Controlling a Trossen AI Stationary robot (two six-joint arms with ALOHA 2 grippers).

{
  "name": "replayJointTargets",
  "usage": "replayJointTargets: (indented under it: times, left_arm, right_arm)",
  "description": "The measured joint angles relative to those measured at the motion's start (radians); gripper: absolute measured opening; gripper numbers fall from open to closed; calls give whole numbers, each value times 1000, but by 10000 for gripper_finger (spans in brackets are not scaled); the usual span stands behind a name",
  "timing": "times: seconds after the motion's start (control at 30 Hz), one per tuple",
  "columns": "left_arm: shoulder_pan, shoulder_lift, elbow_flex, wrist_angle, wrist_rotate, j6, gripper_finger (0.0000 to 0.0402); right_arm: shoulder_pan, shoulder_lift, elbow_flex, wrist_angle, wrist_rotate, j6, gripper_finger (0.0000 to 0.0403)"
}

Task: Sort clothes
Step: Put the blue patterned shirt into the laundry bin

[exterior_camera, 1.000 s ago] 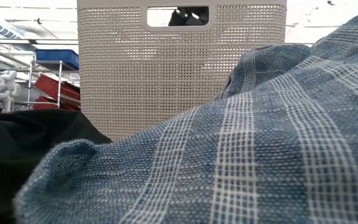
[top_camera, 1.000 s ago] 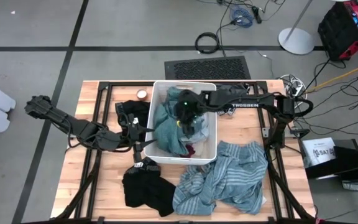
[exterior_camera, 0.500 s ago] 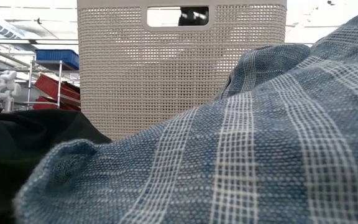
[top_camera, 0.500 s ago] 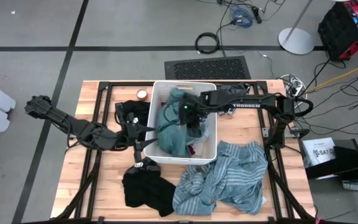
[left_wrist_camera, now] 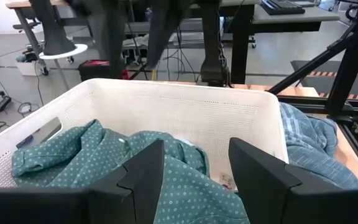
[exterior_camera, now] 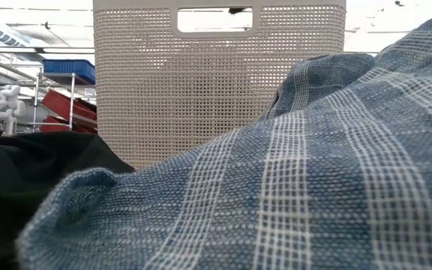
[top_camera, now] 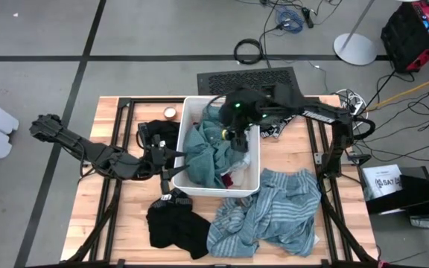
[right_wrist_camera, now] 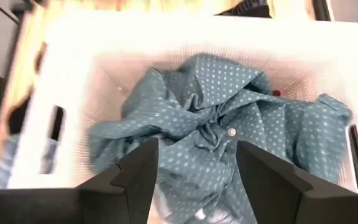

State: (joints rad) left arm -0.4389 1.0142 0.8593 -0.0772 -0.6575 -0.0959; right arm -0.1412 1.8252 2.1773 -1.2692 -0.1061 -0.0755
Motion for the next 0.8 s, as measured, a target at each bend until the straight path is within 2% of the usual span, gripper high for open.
replayJointTargets:
  times: [0.13,0.23,0.47,0.8]
  left_arm:
    - [0,0,0,0,0,7,191]
    - [1,0,0,11,-1,36,191]
    - [0,0,0,77,38,77,191]
    - [0,56,0,161,61,76,191]
  right_arm:
    - [9,0,105,-164,-40,103,202]
    - [50,-6,122,-282,-73,181,202]
    - [299,-39,46,-299,-99,363,201]
    - [765,-76,-100,-286,160,810,201]
